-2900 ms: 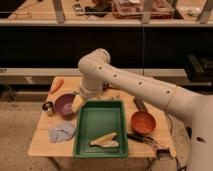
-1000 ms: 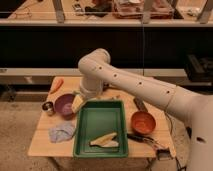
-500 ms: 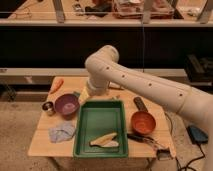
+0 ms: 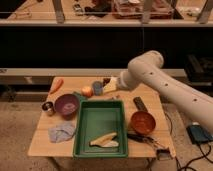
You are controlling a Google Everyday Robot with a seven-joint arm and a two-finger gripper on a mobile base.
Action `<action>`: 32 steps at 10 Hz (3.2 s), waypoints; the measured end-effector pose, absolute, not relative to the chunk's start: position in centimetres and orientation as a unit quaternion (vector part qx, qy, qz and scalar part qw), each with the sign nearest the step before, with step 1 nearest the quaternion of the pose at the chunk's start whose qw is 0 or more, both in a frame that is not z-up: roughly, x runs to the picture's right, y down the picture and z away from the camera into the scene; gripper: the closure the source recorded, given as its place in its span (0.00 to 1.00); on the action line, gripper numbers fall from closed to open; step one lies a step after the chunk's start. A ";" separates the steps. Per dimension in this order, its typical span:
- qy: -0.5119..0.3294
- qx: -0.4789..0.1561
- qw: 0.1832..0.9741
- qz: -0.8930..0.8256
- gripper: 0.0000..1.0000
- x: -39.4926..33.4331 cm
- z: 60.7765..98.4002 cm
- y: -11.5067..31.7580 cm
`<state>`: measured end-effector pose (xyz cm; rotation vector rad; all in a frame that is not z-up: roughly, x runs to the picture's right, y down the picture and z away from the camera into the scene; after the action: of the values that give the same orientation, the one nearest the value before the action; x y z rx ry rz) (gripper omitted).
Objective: Place fork in metal cup
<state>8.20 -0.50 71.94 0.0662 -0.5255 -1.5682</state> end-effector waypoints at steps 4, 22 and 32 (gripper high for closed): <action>-0.346 0.118 0.718 -0.592 0.20 12.9 78.1 -0.3; -0.318 0.040 0.732 -0.602 0.20 13.0 88.6 0.4; -0.340 -0.014 0.740 -0.580 0.20 12.8 93.5 3.9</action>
<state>12.83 3.95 93.48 -0.0304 -0.7469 -1.2725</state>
